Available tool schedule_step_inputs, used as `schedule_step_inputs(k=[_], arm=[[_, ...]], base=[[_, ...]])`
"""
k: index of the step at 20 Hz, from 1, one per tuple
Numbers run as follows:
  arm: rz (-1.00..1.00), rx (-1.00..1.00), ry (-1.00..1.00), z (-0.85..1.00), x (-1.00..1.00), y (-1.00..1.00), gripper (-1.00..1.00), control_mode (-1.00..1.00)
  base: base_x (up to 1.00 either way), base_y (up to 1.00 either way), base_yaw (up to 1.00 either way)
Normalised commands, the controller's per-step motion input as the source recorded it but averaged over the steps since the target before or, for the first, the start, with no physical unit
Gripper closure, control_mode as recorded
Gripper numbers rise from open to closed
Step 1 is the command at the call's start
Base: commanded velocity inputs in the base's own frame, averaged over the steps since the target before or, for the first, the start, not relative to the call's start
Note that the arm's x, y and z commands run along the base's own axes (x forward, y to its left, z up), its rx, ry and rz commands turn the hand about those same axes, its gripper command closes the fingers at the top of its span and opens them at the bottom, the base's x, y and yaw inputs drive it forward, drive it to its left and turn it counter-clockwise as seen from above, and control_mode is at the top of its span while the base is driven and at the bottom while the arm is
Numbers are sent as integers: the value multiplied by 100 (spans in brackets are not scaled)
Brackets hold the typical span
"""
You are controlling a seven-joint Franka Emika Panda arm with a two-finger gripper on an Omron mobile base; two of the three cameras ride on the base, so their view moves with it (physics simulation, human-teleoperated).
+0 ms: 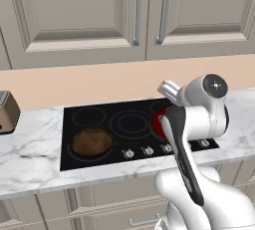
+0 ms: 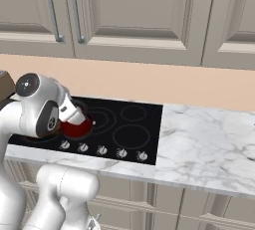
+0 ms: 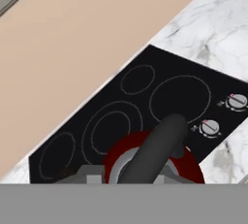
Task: Pick the kettle from the counter and place it on a stove burner. Then turn the burner on.
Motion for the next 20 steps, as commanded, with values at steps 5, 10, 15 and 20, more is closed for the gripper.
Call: schedule_step_inputs(k=[5, 10, 15, 20], arm=[[4, 0, 0, 0, 2, 11, 100, -100], [4, 0, 0, -2, 2, 8, 100, -100], [5, 0, 0, -8, 11, 1, 100, -100], [5, 0, 0, -7, 19, 1, 100, -100]], base=[[0, 0, 0], [0, 0, 0], [0, 0, 0], [0, 0, 0]])
